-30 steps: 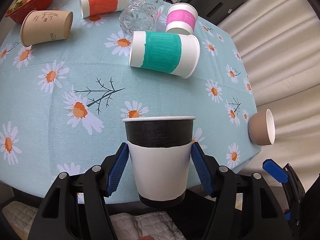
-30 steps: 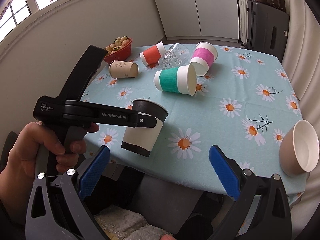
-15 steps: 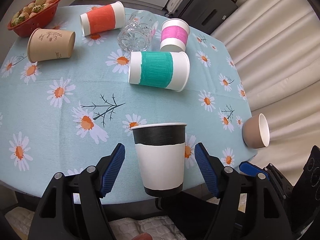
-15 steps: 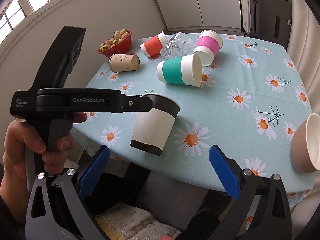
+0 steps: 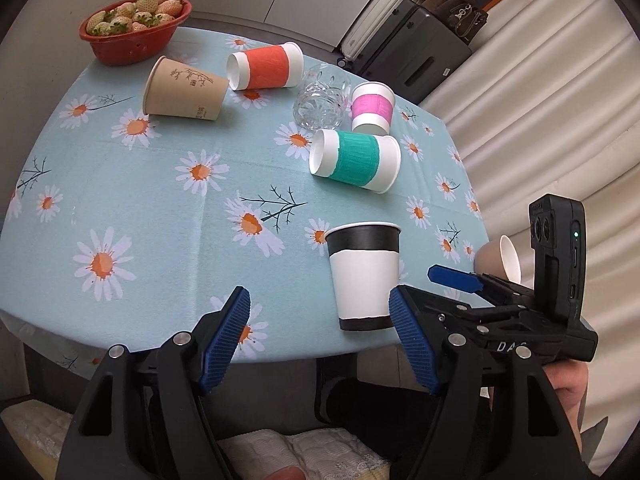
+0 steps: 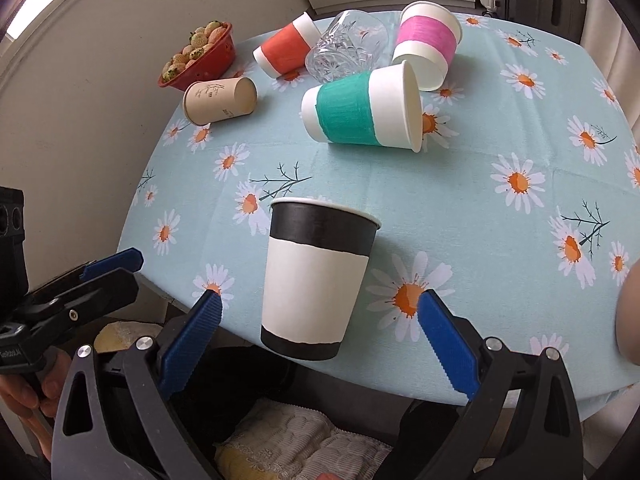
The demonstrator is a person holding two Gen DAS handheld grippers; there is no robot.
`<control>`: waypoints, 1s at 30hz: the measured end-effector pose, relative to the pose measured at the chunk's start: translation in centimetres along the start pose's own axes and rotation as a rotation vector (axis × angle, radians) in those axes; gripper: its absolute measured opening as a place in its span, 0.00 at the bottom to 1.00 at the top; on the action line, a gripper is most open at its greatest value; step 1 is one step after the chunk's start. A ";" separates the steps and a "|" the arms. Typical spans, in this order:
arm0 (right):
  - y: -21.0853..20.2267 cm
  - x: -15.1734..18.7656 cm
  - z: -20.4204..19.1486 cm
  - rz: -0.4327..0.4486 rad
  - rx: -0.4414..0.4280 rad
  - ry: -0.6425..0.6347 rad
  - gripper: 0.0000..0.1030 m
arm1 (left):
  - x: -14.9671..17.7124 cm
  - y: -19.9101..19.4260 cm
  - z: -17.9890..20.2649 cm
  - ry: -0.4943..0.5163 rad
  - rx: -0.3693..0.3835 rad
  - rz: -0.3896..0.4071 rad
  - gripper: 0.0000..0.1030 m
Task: Flip cup upright
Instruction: 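Carry the cup toward the right gripper and grasp it with the right gripper, then rotate the right gripper to turn the cup opening upward while left gripper withdraws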
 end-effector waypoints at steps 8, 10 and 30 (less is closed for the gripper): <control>3.2 -1.3 0.2 -0.086 0.001 0.074 0.85 | 1.9 -0.1 -2.8 -0.056 0.033 -0.019 0.68; 3.7 -1.4 0.4 -0.104 0.019 0.088 0.75 | 2.3 0.1 -3.1 -0.060 0.042 -0.024 0.68; 0.8 -0.8 -1.7 -0.028 0.049 0.094 0.63 | 2.8 -0.8 -3.4 -0.076 0.085 0.004 0.68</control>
Point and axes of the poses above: each gripper's, at about its wrist camera, not at the fingertips, and y roughly the way its jaws point, z to its right, x to its underside, the point moved 9 cm from there along y, roughly the way its jaws point, and after that the axes turned 2 degrees about -x, right-handed, at the moved point
